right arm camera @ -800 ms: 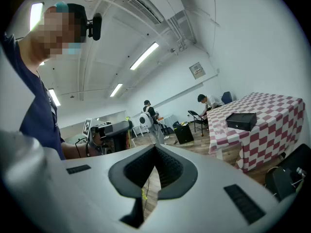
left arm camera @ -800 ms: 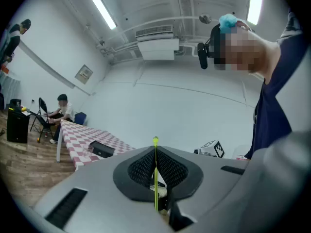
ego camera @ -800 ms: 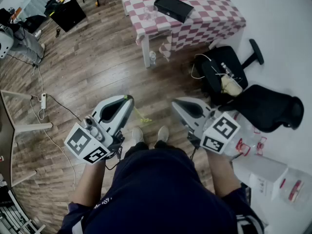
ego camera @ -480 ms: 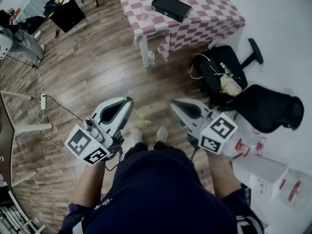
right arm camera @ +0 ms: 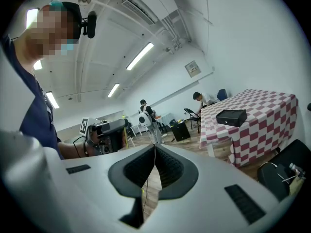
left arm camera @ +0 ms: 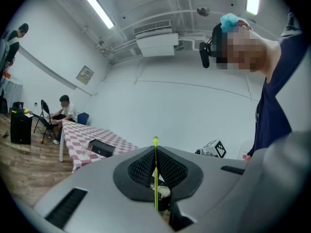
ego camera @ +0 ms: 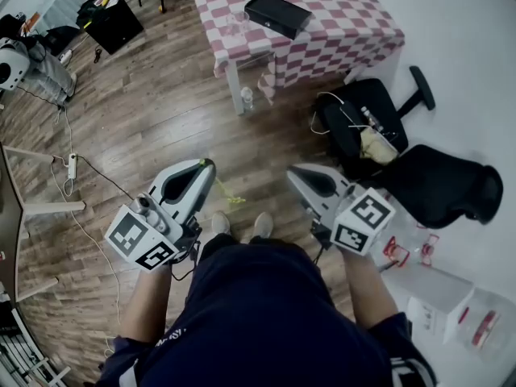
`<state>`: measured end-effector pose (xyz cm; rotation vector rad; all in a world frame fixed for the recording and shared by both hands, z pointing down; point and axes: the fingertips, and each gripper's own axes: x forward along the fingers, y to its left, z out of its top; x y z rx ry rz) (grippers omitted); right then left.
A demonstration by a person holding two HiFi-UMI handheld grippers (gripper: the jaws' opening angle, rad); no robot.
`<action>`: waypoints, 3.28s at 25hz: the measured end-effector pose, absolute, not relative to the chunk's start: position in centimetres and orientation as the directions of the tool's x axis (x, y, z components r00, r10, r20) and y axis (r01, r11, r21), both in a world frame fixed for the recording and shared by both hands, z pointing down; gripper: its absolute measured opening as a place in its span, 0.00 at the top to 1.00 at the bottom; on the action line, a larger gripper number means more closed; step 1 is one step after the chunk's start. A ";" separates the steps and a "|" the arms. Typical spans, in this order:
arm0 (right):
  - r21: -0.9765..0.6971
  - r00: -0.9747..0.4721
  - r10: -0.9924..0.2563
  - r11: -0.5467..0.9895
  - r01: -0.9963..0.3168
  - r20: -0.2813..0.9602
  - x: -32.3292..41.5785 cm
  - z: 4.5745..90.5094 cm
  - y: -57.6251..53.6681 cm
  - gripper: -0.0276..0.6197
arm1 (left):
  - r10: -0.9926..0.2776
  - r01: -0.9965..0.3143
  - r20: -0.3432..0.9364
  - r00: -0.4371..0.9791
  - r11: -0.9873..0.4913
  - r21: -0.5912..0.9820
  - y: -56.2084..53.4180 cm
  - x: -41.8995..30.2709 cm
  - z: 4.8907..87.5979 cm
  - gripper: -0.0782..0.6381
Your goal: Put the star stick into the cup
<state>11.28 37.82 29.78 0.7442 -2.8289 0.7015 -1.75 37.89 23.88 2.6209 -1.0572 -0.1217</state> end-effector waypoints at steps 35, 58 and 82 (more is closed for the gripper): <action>-0.480 -0.833 -0.445 0.681 -0.553 0.327 4.7 34.5 9.2 0.93 | -0.643 -0.618 0.075 0.762 -0.687 0.382 6.8 -9.3 29.0 0.85; -0.522 -0.775 -0.501 0.575 -0.631 0.385 1.2 37.5 -6.8 0.93 | -0.538 -0.528 0.054 0.841 -0.795 0.298 -14.8 -11.0 28.7 0.85; -0.588 -0.821 -0.407 0.573 -0.571 0.400 6.5 40.9 -13.8 0.93 | -0.650 -0.660 0.119 0.751 -0.738 0.138 -26.1 -5.4 34.8 0.85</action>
